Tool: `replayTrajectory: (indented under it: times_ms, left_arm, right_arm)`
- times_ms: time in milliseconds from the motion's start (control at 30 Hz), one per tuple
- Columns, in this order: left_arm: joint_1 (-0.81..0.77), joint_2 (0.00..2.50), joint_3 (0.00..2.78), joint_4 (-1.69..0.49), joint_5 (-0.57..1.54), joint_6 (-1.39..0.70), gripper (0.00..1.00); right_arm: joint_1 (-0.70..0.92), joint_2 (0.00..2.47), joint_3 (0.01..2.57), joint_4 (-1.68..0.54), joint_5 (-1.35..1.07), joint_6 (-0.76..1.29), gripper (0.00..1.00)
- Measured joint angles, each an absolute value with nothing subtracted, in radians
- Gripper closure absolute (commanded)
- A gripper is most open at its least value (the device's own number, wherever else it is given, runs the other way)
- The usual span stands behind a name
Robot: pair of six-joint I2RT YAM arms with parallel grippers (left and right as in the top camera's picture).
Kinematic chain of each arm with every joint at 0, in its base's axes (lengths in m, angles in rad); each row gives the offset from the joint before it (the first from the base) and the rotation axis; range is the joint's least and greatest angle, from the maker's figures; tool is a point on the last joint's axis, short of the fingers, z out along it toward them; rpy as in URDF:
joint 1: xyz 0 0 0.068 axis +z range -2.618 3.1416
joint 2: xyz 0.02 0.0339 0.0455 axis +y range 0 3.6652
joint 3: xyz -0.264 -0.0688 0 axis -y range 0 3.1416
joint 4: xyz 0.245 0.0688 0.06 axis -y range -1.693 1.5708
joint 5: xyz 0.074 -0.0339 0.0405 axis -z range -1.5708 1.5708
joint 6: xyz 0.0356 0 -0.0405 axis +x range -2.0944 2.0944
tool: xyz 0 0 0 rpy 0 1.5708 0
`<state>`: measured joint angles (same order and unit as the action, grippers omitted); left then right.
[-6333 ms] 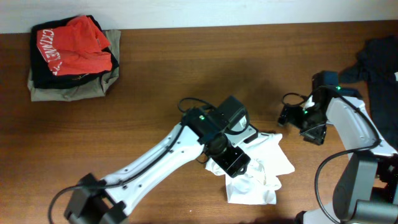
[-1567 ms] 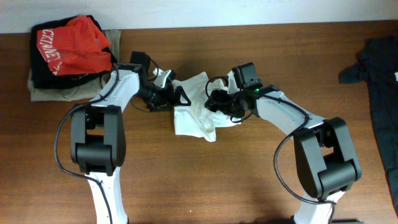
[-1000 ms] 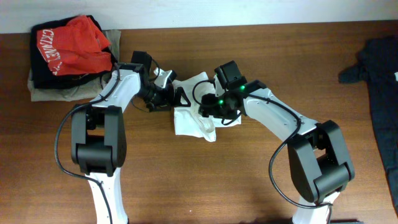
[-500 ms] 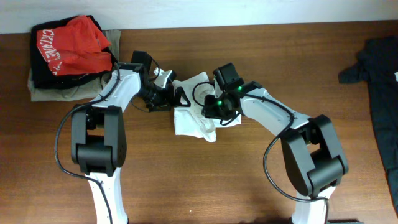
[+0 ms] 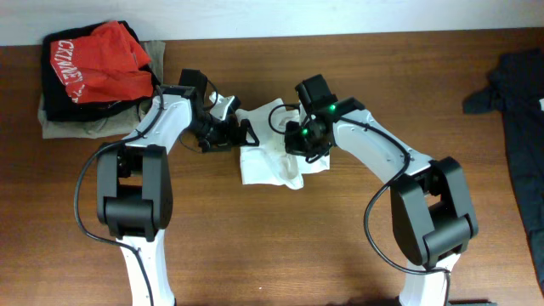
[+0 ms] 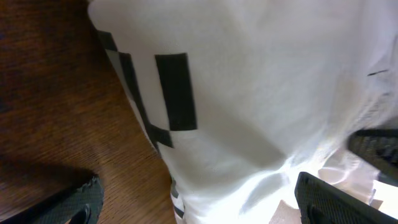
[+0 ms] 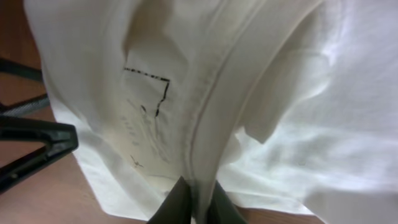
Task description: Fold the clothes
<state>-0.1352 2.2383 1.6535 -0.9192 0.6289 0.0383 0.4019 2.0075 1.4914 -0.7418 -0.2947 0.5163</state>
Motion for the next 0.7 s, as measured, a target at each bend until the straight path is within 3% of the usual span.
replayTrajectory:
  times_ms: [100,700]
  left_arm:
    - [-0.135,2.238,1.654,-0.919,0.627,0.038,0.01]
    - [-0.135,2.236,1.655,-0.923,0.607,0.038,0.01]
  right_arm:
    - [0.402,2.008,1.536,-0.791,-0.267,0.514,0.96]
    - [0.402,2.01,1.876,-1.098,-0.006,0.436,0.96]
